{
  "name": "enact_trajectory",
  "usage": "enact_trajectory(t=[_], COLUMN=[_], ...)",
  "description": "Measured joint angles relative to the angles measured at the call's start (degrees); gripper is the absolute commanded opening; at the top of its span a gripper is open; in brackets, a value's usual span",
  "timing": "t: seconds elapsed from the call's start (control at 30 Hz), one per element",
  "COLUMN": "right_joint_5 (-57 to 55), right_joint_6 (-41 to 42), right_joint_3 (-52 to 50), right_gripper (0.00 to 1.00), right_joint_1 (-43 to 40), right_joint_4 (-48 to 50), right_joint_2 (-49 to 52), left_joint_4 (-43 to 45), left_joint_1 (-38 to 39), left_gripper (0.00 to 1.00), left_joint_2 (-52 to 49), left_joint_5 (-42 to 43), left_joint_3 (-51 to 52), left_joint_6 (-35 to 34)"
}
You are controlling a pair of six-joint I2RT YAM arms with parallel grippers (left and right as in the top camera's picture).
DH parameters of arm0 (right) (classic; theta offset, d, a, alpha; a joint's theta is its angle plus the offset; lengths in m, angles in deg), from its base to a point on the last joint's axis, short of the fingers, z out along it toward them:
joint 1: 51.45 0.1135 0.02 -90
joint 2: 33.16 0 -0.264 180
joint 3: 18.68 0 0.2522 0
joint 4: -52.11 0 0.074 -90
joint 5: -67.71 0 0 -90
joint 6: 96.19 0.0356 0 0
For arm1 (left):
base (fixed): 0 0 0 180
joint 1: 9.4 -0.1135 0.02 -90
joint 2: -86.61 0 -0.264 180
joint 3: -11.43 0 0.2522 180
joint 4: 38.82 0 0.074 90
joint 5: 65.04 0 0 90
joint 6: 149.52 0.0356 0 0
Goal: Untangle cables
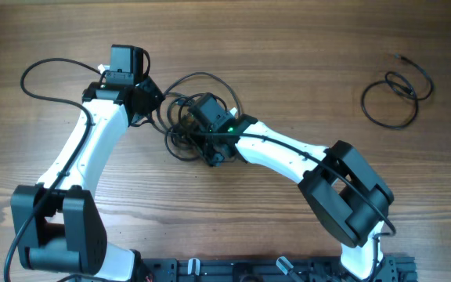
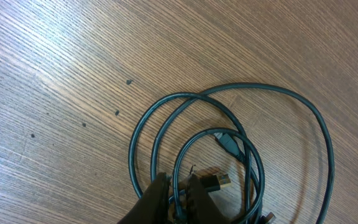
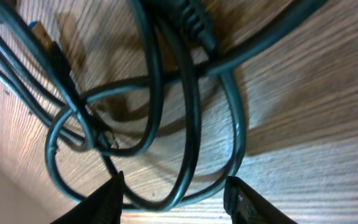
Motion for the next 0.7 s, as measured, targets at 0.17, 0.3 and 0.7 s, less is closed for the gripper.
enact_trajectory(t=[0.17,0.3,0.7], right_joint_5=[-2.4,-3.4,-4.3], right_joint_6=[0.4,0.4,0.4], right_joint_3=[0.0,0.0,0.0], right_gripper=[0.34,0.34,0.35], right_joint_1=[0.0,0.0,0.3], right_joint_4=[0.4,0.4,0.5], right_joint_2=[0.1,0.1,0.1], left_joint_4=[0.0,0.0,0.0], left_joint_1=[0.0,0.0,0.0], left_gripper=[0.13,0.13,0.12], left_joint_2=[0.0,0.0,0.0], left_joint_5=[0.0,0.0,0.0], left_joint_3=[0.0,0.0,0.0], left_joint_6=[0.0,0.0,0.0])
